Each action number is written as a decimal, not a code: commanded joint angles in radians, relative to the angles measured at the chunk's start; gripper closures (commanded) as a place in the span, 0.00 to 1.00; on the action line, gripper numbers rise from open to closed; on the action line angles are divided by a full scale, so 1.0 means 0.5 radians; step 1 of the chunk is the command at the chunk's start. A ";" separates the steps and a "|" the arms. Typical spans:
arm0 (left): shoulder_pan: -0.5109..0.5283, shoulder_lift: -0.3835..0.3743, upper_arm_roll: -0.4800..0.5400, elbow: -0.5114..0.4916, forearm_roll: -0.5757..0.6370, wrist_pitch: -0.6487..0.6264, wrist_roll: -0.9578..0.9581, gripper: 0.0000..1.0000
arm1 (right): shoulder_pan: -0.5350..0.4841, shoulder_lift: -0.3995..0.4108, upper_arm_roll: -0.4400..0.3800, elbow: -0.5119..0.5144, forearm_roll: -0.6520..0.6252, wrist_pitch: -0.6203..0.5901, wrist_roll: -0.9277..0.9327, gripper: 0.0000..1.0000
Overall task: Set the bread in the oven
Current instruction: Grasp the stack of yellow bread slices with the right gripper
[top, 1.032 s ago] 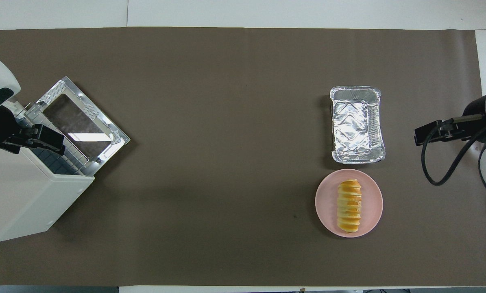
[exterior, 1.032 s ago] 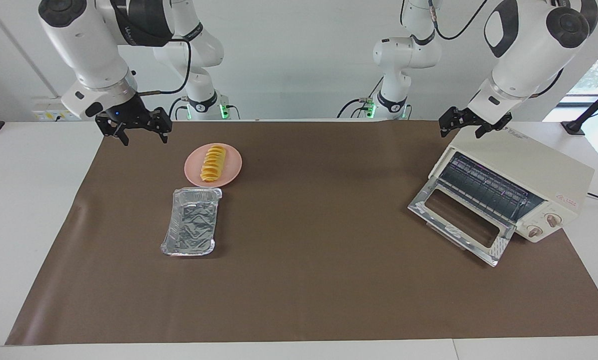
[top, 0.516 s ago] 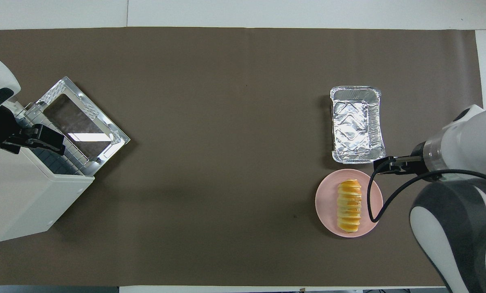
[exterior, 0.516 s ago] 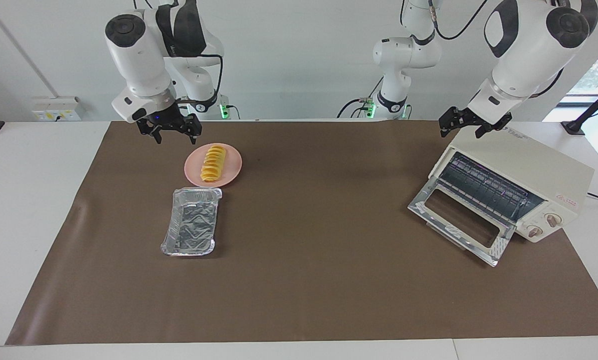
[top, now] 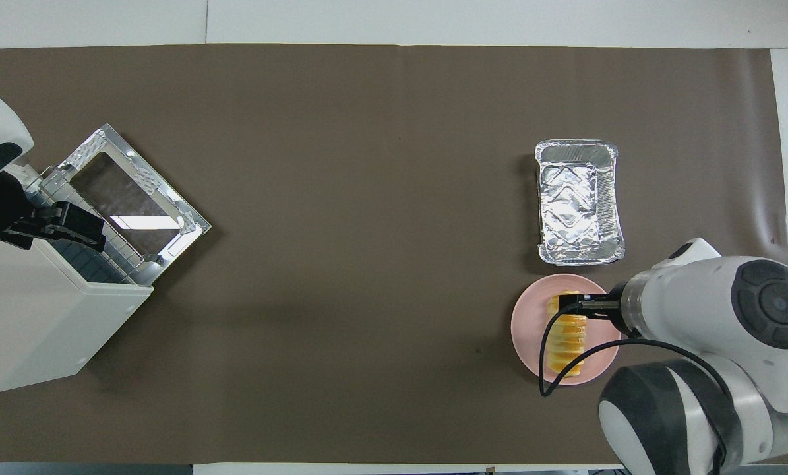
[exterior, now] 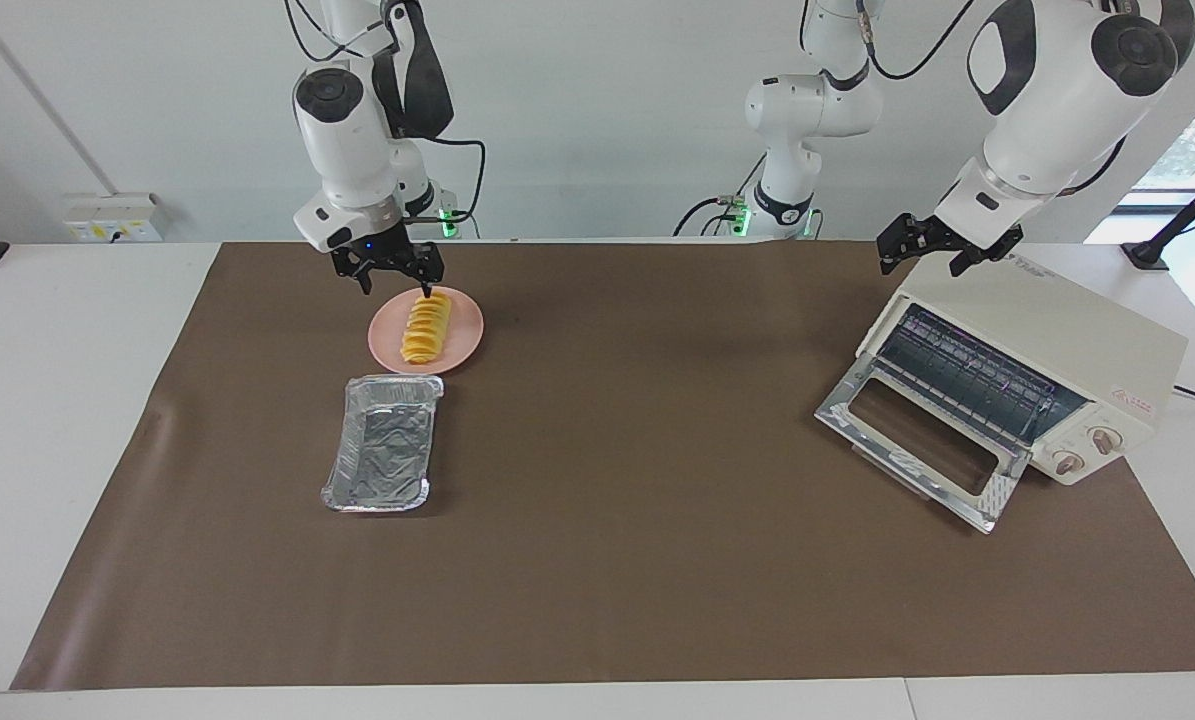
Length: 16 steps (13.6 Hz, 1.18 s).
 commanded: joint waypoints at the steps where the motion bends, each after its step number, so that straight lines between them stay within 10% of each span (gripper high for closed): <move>1: 0.010 -0.033 -0.003 -0.029 0.010 0.029 0.015 0.00 | -0.007 0.009 -0.005 -0.176 0.086 0.259 0.031 0.03; 16: 0.010 -0.033 -0.003 -0.029 0.010 0.029 0.015 0.00 | 0.027 0.181 -0.002 -0.474 0.126 0.527 0.019 0.00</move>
